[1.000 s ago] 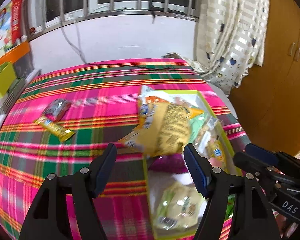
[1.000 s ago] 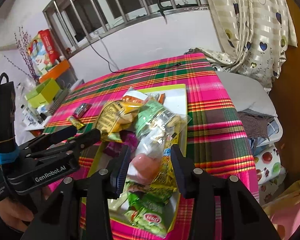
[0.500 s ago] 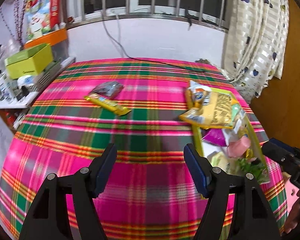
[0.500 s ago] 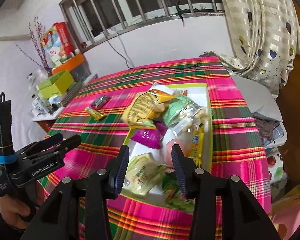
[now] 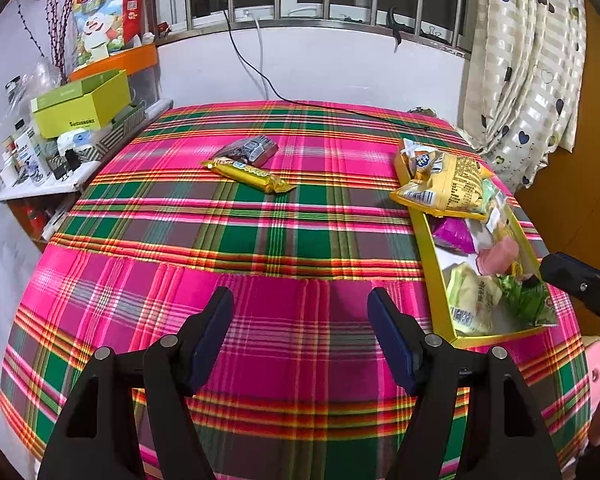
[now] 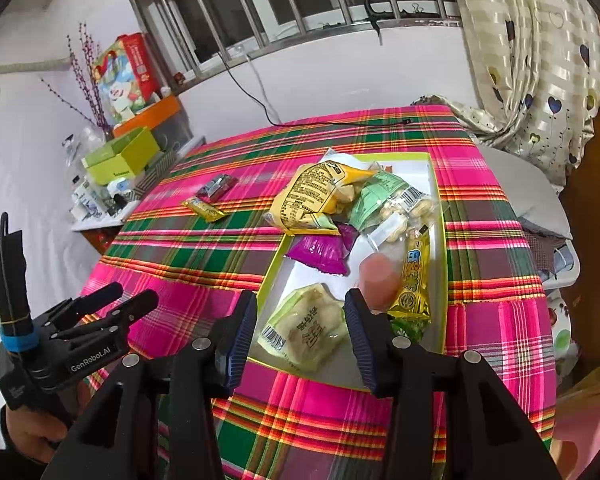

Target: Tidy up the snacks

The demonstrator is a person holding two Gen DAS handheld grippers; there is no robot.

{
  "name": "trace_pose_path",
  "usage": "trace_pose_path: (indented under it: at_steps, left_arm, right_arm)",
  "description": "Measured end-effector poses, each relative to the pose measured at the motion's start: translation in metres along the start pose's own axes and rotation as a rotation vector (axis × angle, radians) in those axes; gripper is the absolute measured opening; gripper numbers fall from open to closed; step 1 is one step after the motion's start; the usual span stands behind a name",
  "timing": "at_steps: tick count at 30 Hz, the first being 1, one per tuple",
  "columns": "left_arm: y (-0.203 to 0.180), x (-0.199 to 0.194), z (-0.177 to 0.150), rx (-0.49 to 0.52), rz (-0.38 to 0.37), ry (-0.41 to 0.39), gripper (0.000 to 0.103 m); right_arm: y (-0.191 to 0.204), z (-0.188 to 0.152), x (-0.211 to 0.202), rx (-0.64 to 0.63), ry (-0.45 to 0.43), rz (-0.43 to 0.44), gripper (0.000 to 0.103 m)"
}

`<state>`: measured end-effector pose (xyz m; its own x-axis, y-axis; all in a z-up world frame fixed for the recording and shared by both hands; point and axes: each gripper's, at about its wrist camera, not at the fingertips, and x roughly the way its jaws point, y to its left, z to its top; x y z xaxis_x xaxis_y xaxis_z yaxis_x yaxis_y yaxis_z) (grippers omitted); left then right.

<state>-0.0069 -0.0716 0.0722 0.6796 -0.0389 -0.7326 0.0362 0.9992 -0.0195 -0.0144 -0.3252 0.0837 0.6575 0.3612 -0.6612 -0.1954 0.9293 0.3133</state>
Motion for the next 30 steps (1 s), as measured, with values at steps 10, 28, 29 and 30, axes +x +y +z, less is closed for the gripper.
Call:
trace_pose_path:
  at_steps: [10, 28, 29, 30]
  left_arm:
    - [0.008, -0.007, -0.008, -0.017, 0.06, -0.012, 0.07]
    - [0.038, -0.017, -0.025, -0.065, 0.087, -0.02, 0.07]
    - [0.039, -0.017, -0.025, -0.068, 0.086, -0.019, 0.07]
    - [0.04, -0.016, -0.026, -0.069, 0.086, -0.017, 0.07]
  right_arm:
    - [0.009, -0.001, -0.008, -0.02, -0.005, -0.004, 0.045]
    - [0.036, -0.007, -0.01, -0.064, -0.001, 0.008, 0.051]
    - [0.037, -0.007, -0.01, -0.065, 0.0, 0.008, 0.052]
    - [0.037, -0.008, -0.009, -0.067, 0.002, 0.009, 0.052]
